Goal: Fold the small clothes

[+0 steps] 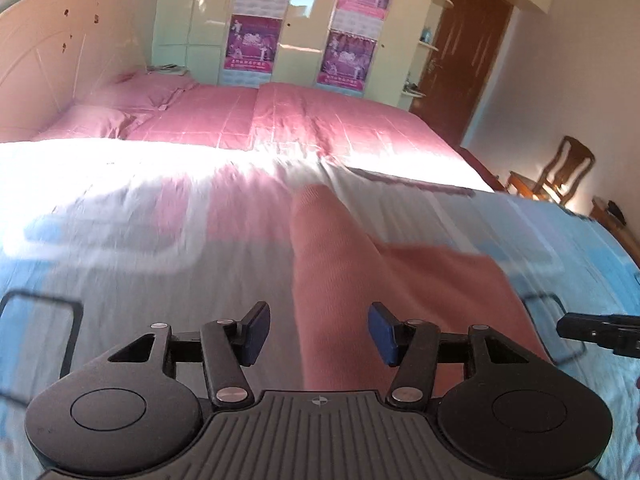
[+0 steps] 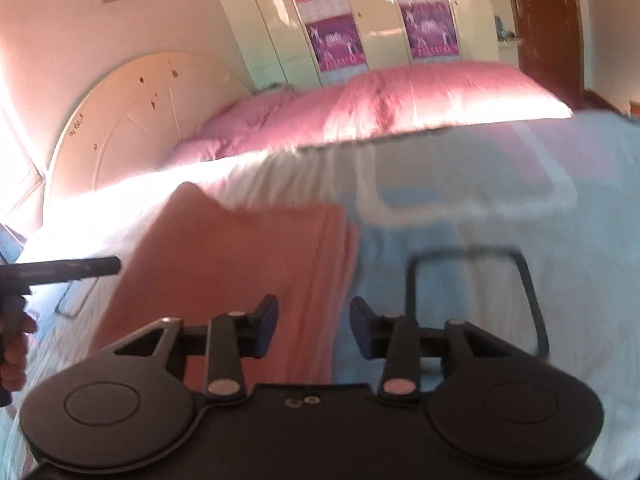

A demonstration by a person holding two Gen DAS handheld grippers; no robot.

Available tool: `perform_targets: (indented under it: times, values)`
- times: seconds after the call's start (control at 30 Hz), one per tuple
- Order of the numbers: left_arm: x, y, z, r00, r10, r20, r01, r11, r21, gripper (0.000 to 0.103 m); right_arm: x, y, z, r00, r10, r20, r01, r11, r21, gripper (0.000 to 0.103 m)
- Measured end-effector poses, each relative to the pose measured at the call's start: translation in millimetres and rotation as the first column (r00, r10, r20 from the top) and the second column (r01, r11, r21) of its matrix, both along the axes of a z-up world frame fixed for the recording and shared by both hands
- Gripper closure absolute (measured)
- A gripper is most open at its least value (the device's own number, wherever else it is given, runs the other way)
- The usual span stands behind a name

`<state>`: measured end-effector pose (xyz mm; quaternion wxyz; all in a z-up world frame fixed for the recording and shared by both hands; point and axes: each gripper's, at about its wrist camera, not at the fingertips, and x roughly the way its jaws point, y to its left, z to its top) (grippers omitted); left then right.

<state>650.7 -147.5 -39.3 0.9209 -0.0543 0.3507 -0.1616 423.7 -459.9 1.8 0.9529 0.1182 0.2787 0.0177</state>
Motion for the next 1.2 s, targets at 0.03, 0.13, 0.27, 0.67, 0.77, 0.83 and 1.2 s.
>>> perform_targets:
  times: [0.03, 0.13, 0.27, 0.67, 0.77, 0.83, 1.2]
  values:
    - [8.8, -0.8, -3.3, 1.000, -0.010, -0.011, 0.009, 1.000, -0.025, 0.049, 10.7, 4.5, 4.7, 1.000, 0.013, 0.009, -0.012, 1.000, -0.027, 0.071]
    - [30.5, -13.9, -31.2, 0.996, -0.015, -0.093, 0.015, 1.000, 0.008, 0.048, 52.4, 22.0, 0.6, 0.996, 0.090, -0.020, -0.091, 0.994, -0.064, 0.087]
    - [36.2, -9.8, -48.9, 0.993, 0.060, -0.100, -0.060, 0.998, 0.010, 0.010, 86.2, 16.5, -33.2, 0.988, 0.021, -0.153, -0.045, 0.986, -0.158, 0.103]
    - [37.1, 10.4, -27.4, 0.999, 0.050, -0.013, -0.050, 0.998, -0.044, 0.020, 153.3, 72.4, 16.1, 0.985, 0.170, 0.014, -0.166, 0.975, -0.145, 0.063]
    - [47.1, 17.4, -31.4, 0.998, 0.064, -0.021, -0.065, 0.993, -0.100, 0.021, 195.2, 82.9, 6.0, 0.969, 0.229, -0.089, -0.242, 0.954, -0.175, 0.079]
    - [61.2, 21.9, -36.3, 0.998, 0.049, -0.041, -0.056, 0.984, -0.167, 0.021, 219.7, 90.4, -6.8, 0.952, 0.258, -0.167, -0.290, 0.934, -0.211, 0.074]
    - [75.6, 1.0, -58.1, 0.998, -0.054, -0.026, 0.050, 0.990, -0.131, 0.042, 211.5, 86.8, -27.0, 0.948, 0.267, -0.175, -0.312, 0.892, -0.326, 0.071]
